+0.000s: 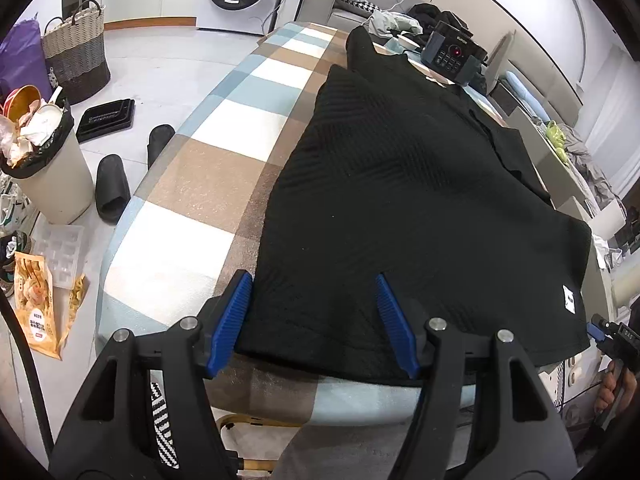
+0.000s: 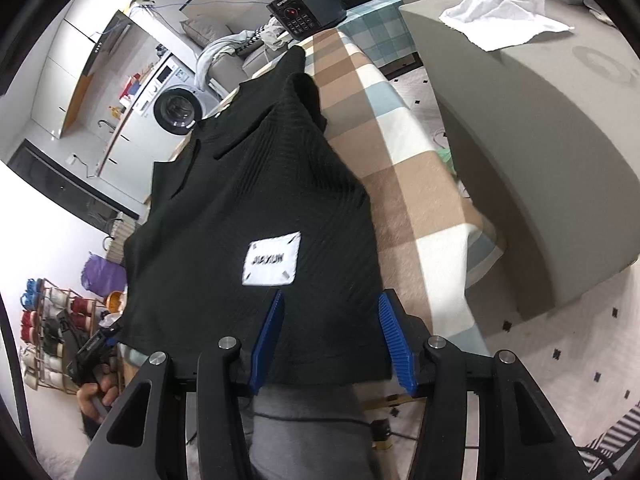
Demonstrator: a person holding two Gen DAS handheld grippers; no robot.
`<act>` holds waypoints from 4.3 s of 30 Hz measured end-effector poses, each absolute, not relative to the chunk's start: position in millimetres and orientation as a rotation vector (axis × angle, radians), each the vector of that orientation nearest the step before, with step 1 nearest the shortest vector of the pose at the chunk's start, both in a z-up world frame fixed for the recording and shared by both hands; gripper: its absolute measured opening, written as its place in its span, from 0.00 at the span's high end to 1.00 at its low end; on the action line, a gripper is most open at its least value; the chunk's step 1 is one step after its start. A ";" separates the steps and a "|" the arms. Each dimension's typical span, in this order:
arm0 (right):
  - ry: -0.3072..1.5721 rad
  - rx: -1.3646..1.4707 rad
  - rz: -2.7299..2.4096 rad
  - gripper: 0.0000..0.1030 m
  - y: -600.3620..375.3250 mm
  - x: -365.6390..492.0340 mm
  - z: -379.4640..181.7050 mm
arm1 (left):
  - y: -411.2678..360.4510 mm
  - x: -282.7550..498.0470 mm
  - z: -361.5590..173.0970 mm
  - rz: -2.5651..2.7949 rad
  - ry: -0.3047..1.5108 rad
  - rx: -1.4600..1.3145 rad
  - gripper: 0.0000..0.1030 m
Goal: Fold small clothes
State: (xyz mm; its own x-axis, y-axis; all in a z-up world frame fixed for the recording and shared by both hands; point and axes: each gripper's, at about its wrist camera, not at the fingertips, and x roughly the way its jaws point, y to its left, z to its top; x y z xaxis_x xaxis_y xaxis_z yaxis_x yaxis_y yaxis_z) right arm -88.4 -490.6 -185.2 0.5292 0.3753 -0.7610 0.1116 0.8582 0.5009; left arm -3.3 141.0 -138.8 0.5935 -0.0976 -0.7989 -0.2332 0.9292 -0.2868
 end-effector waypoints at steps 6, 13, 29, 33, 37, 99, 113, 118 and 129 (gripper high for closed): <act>1.017 0.453 0.140 0.51 -480.2 -77.7 -186.6 | 137.3 0.6 -140.0 0.116 0.938 -0.329 0.41; 1.003 0.239 0.147 0.91 -442.6 -74.8 -187.0 | 121.4 0.6 -141.7 0.093 0.908 -0.248 0.87; 0.568 0.319 0.103 0.95 -438.7 -10.1 -93.4 | 144.5 30.2 -58.8 0.032 0.591 -0.366 0.94; 0.525 0.381 0.078 0.95 -439.4 42.7 -85.8 | 151.5 71.8 -42.2 0.048 0.536 -0.384 0.94; 0.574 0.392 0.073 0.95 -438.9 91.4 -99.5 | 158.3 128.1 -50.5 0.097 0.563 -0.390 0.94; 0.899 0.398 0.140 0.55 -455.3 -29.0 -165.3 | 149.2 21.1 -128.5 -0.007 0.898 -0.440 0.54; 0.769 0.683 0.242 0.47 -457.7 -92.0 -149.9 | 166.0 -48.4 -92.5 -0.054 0.816 -0.586 0.51; 0.816 0.785 0.276 0.47 -449.3 -79.2 -171.4 | 160.6 -33.2 -118.2 -0.052 0.876 -0.678 0.51; 0.855 0.798 0.250 0.47 -451.5 -65.8 -181.8 | 165.0 -18.2 -130.4 -0.012 0.889 -0.728 0.51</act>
